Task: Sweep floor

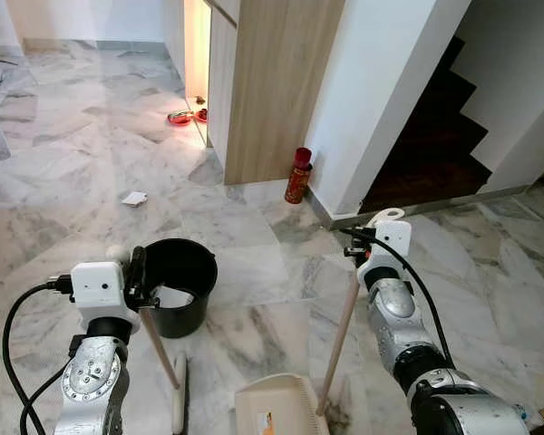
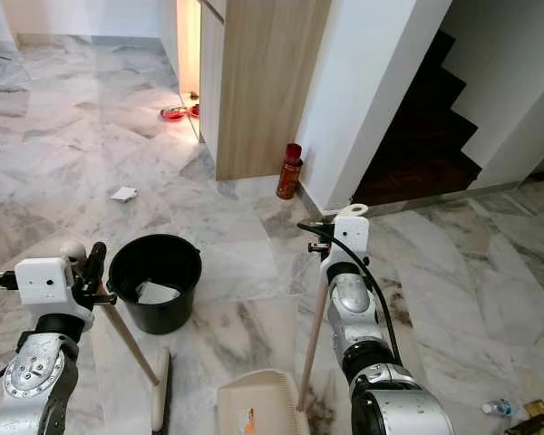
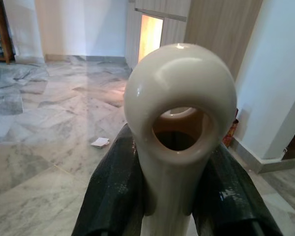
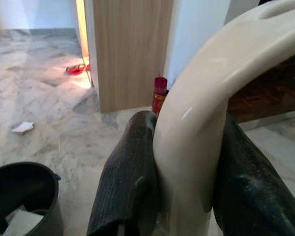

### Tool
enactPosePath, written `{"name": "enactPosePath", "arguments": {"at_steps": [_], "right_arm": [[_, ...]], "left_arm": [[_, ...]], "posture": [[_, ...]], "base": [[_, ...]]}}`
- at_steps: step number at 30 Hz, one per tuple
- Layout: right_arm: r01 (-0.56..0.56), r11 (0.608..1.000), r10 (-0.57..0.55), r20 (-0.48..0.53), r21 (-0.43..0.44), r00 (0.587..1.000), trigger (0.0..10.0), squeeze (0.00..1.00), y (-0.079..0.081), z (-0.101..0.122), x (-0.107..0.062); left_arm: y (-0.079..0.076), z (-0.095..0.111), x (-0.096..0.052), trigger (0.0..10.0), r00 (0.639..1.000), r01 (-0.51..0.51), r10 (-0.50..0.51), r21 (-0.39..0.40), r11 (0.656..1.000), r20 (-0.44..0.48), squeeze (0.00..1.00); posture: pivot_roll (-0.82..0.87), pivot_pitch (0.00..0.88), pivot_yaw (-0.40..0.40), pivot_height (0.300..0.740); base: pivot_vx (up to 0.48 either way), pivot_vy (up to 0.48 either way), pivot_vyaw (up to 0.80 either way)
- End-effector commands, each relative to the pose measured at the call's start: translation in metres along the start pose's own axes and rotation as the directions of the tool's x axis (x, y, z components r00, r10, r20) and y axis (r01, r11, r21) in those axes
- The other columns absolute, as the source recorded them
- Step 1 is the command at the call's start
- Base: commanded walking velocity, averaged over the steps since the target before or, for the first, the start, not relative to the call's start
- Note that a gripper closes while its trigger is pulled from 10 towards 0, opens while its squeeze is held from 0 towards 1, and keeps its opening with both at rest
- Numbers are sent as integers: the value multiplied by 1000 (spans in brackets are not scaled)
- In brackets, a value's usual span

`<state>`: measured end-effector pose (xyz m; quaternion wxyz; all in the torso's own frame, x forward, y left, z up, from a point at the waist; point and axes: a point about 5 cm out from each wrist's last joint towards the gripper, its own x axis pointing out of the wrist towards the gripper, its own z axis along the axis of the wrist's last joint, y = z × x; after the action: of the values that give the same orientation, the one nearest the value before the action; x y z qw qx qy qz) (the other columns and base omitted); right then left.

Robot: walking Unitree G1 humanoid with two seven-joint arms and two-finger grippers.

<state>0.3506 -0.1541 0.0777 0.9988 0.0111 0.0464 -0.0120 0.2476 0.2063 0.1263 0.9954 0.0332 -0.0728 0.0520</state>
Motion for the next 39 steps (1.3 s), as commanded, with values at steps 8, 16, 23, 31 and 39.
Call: {"name": "enactPosePath", "arguments": {"at_steps": [8, 16, 23, 31, 39], "right_arm": [[58, 995, -65, -92, -82, 994, 10000, 0, -20, -10, -3], [33, 996, -45, -145, -86, 988, 10000, 0, -20, -15, -4], [-25, 991, -9, -247, -133, 969, 10000, 0, -15, -28, -7], [-82, 982, 18, -350, -170, 936, 10000, 0, -16, -41, -13], [-95, 989, 66, -235, -116, 970, 10000, 0, -11, -33, -13]], "left_arm": [[-6, 6, 6, 10000, 999, 44, -44, -13, 999, 27, 0], [-9, 3, 7, 10000, 997, 76, -76, -24, 997, 5, 0], [-9, 2, 7, 10000, 996, 90, -90, -26, 996, -4, 0], [-10, 1, 8, 10000, 994, 108, -109, -30, 994, -16, 0], [-13, 1, 7, 10000, 993, 118, -118, -28, 993, -13, 0]], "posture": [[241, 0, -187, 740], [240, 0, -187, 740], [242, 0, -188, 740], [240, 0, -188, 740], [240, 0, -188, 740]], "base": [[0, 0, 0], [0, 0, 0], [0, 0, 0], [0, 0, 0], [0, 0, 0]]}}
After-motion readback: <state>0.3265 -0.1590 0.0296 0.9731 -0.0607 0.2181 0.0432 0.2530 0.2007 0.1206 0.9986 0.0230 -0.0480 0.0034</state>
